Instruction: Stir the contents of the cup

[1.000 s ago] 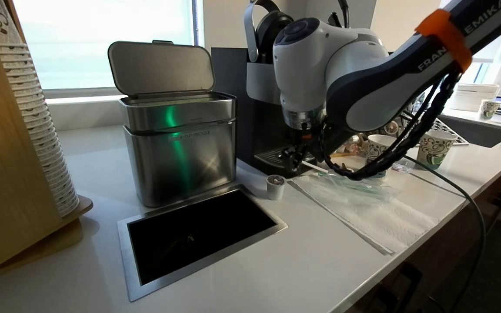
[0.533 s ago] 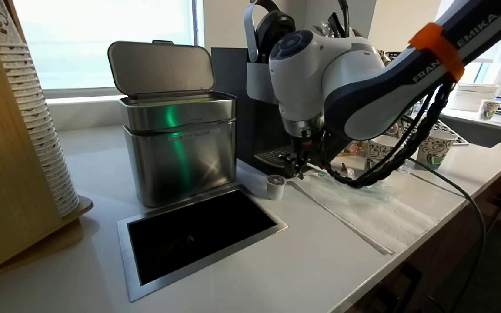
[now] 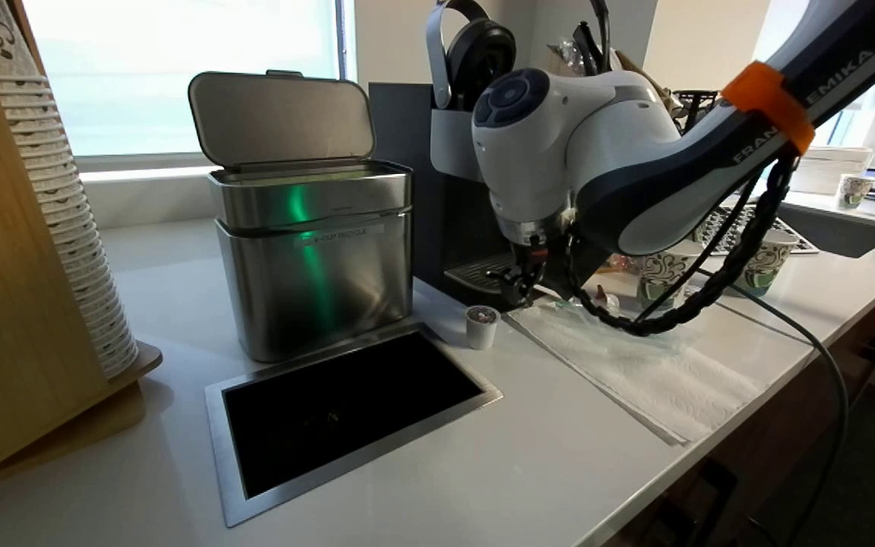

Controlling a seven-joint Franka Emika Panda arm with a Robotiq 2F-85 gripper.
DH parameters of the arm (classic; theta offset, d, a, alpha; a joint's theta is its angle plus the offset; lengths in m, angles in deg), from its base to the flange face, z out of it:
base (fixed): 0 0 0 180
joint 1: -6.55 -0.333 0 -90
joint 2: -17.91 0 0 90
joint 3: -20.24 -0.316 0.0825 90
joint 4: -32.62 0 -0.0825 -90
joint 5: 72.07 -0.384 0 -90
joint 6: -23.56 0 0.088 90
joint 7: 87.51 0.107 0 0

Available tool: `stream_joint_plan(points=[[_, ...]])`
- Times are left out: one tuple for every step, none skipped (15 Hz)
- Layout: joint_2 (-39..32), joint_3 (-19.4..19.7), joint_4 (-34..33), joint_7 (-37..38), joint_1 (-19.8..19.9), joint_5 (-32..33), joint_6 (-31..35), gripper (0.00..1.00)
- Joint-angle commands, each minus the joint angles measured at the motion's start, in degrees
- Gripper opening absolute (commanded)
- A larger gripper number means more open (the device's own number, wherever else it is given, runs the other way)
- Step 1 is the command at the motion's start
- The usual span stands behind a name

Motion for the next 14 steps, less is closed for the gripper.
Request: stream_joint_plan(points=[[-2.15, 0.22, -1.03, 3.27, 0.3, 3.51, 0.51, 0.88], [-2.45, 0.13, -1.03, 3.34, 0.35, 3.75, 0.19, 0.84], [-2.6, 0.04, -0.9, 3.22, 0.49, 3.75, 0.3, 0.72], [-2.68, 0.09, -0.82, 3.45, 0.49, 3.9, 0.15, 0.66], [-2.57, 0.17, -0.62, 3.75, 0.49, 4.1, 0.06, 0.57], [-2.49, 0.24, -0.56, 4.13, 0.47, 4.33, -0.18, 0.5], [-2.27, 0.25, -0.34, 4.54, 0.46, 4.63, -0.16, 0.42], [-2.2, 0.21, -0.29, 4.67, 0.47, 4.82, -0.24, 0.32], [-2.14, 0.14, -0.24, 4.81, 0.45, 4.92, -0.36, 0.26], [-1.91, 0.04, -0.04, 5.05, 0.4, 4.95, -0.58, 0.17], [-1.08, -0.1, 0.62, 5.32, 0.23, 4.93, -0.98, 0.1], [-0.27, -0.12, 1.25, 5.74, 0.11, 5.19, -1.1, 0.03], [0.16, -0.16, 1.48, 5.84, 0.19, 5.12, -1.09, 0.0], [0.55, -0.25, 1.72, 5.72, 0.3, 5.02, -0.98, 0.0]])
